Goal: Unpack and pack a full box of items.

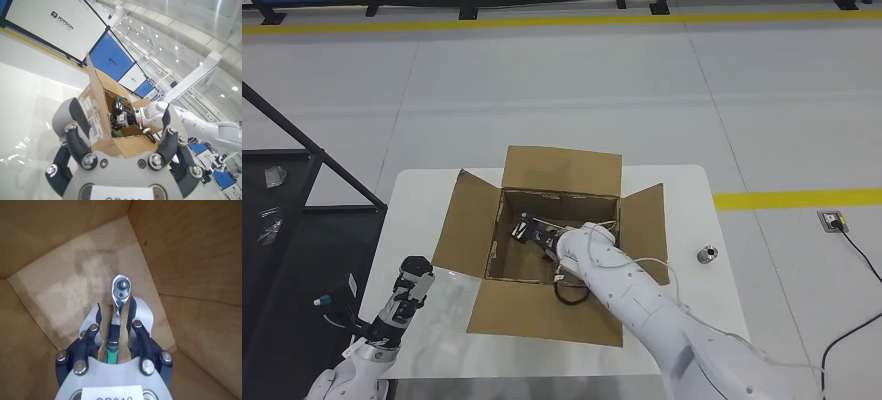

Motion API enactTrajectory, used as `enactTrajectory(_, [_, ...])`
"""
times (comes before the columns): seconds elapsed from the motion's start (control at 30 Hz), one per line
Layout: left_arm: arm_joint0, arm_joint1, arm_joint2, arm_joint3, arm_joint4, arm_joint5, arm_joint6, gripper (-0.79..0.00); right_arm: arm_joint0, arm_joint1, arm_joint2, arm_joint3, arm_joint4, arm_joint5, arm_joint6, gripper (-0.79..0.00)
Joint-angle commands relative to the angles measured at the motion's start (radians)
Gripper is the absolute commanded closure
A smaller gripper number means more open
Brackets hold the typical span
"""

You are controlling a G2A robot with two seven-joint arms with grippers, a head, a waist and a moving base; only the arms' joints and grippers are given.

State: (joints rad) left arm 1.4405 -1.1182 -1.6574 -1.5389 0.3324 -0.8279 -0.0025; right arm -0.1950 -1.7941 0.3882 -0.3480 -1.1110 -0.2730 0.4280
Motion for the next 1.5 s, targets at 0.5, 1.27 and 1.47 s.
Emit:
enactTrajectory(0.5, [0.000, 0.000, 0.000, 0.000, 0.000, 0.000, 0.000, -0.785, -0.275, 0.246, 0.200, -0.776, -0.319, 0.188, 0.128, -0.332])
enactTrajectory(1.27, [0.000, 0.000, 0.000, 0.000, 0.000, 0.000, 0.000, -0.785, -0.966, 0.432, 0.980, -1.829, -0.701, 0.478, 0.565, -0.785])
enactTrajectory(1.47, [0.000, 0.000, 0.000, 0.000, 0.000, 0.000, 0.000, -0.785, -0.765, 0.432, 1.170, -1.417, -0.517, 0.467, 0.729, -0.785])
